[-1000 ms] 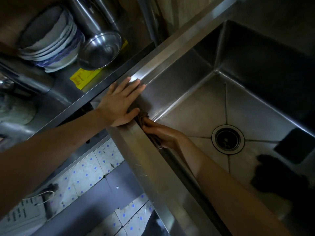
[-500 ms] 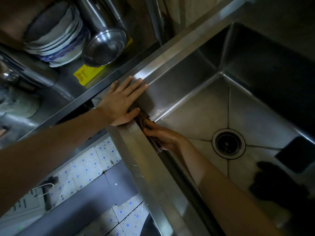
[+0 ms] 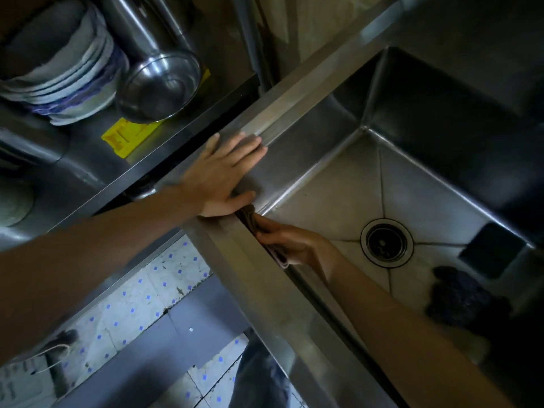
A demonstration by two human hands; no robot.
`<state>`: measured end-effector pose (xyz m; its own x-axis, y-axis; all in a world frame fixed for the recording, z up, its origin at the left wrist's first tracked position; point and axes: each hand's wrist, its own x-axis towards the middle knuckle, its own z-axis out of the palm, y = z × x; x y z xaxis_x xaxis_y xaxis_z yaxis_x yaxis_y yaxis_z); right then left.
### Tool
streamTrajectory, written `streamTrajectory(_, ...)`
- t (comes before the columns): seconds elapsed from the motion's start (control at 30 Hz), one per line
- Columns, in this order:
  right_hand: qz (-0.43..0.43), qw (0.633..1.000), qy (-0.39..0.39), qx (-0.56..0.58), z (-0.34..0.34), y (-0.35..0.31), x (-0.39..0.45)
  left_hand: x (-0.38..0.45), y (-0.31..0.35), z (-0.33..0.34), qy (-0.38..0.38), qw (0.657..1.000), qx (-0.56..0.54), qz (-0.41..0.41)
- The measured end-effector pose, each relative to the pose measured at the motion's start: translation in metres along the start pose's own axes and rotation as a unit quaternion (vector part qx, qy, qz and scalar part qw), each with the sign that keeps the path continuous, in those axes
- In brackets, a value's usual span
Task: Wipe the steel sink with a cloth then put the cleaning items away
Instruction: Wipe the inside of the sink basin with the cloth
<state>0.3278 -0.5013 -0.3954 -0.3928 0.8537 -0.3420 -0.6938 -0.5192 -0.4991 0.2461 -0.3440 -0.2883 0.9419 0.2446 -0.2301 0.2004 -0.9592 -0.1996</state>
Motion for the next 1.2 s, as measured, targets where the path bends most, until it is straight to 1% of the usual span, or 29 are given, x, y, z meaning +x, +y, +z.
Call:
streamTrajectory(0.17, -0.004, 0.999, 0.053, -0.007, 0.005, 0.003, -0.003, 0.029, -0.015, 0.000, 0.031, 0.995, -0.006, 0.092)
streamTrajectory(0.23, 0.006, 0.995, 0.095, 0.002, 0.010, 0.002, -0.007, 0.040, -0.017, 0.001, 0.045, 0.993, 0.011, 0.112)
streamTrajectory(0.3, 0.016, 0.987, 0.157, 0.038, 0.012, 0.002, -0.010, 0.050, -0.020, 0.000, 0.049, 0.991, 0.006, 0.127)
streamTrajectory(0.37, 0.019, 0.981, 0.177, 0.075, 0.011, 0.003, -0.011, 0.056, -0.024, -0.001, 0.049, 0.989, 0.004, 0.138)
streamTrajectory(0.47, 0.016, 0.970, 0.234, 0.062, 0.012, 0.005, -0.007, 0.067, -0.019, -0.004, 0.053, 0.987, 0.010, 0.153)
streamTrajectory(0.6, 0.018, 0.971, 0.236, 0.022, 0.008, 0.008, -0.006, 0.087, -0.001, -0.011, 0.040, 0.987, -0.020, 0.155)
streamTrajectory(0.73, -0.016, 0.966, 0.251, -0.067, 0.008, 0.007, -0.001, 0.111, 0.009, -0.018, 0.036, 0.988, -0.001, 0.151)
streamTrajectory(0.97, -0.006, 0.959, 0.273, -0.079, 0.015, 0.005, -0.004, 0.138, 0.000, -0.024, 0.022, 0.985, 0.060, 0.163)
streamTrajectory(1.07, -0.001, 0.956, 0.274, -0.103, 0.021, 0.001, -0.001, 0.141, 0.000, -0.024, 0.017, 0.985, 0.052, 0.166)
streamTrajectory(1.2, -0.028, 0.960, 0.266, -0.085, 0.024, -0.003, -0.002, 0.142, -0.002, -0.022, 0.024, 0.984, 0.047, 0.169)
